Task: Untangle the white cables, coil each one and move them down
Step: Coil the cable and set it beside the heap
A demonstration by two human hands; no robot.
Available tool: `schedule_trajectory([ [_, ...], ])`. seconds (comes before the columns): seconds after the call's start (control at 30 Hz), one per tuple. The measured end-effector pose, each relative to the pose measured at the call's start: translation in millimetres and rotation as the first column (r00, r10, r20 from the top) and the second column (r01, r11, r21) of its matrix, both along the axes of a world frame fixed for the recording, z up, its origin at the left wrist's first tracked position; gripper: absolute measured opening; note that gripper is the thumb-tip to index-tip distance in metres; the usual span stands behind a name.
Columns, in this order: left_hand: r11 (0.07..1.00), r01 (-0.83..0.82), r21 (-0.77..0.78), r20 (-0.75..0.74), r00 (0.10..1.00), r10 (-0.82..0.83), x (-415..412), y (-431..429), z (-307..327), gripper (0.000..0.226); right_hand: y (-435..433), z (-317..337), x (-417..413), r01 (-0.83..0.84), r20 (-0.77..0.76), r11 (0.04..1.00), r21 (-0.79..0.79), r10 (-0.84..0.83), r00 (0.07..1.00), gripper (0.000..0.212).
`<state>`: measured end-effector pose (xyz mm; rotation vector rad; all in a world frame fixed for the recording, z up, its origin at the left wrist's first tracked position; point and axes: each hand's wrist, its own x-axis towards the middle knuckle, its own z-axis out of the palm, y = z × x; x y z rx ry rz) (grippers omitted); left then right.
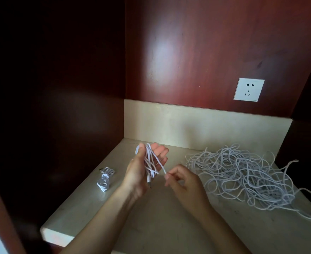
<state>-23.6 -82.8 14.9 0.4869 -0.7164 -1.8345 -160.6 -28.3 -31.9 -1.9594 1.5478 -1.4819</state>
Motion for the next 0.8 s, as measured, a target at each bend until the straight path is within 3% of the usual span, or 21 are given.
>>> schedule_trajectory([
  [0.13,0.995,-0.07,0.065,-0.122,0.989,0.078,6.2,-3.2,0.7,0.041,-3.8,-10.7,-8.6,0.053,-0.288,0.999,0.009,-0.048,0.957,0.026],
  [0.2,0.994,-0.083,0.075,-0.166,0.982,0.095,10.6,-9.6,-1.9,0.039,-4.3,-15.5,-12.4,0.043,-0.35,0.997,0.058,-0.02,0.937,0.031],
  [0.37,0.961,-0.272,-0.055,0.0,0.962,0.272,18.8,-21.5,-6.2,0.033,-3.4,-14.7,-25.2,0.029,-0.293,0.998,0.057,-0.011,0.956,0.018],
  [0.5,0.917,-0.361,-0.169,0.268,0.878,0.396,24.7,-28.1,-10.3,0.034,5.8,12.7,-23.9,-0.09,-0.138,0.996,0.012,0.091,0.986,0.023],
  [0.63,0.951,-0.215,-0.222,0.53,0.792,0.303,16.2,-15.0,-15.3,0.036,13.1,40.0,-9.8,-0.197,-0.137,0.98,-0.013,0.193,0.972,0.012],
  [0.73,0.956,-0.031,-0.291,0.731,0.638,0.243,6.0,-3.2,-20.8,0.036,11.2,50.8,-1.9,-0.192,-0.167,0.981,-0.028,0.185,0.968,0.01],
  [0.8,0.969,0.125,-0.211,0.774,0.627,0.088,-0.7,3.0,-26.0,0.038,8.5,52.4,0.5,-0.171,-0.149,0.985,-0.036,0.163,0.975,0.01],
])
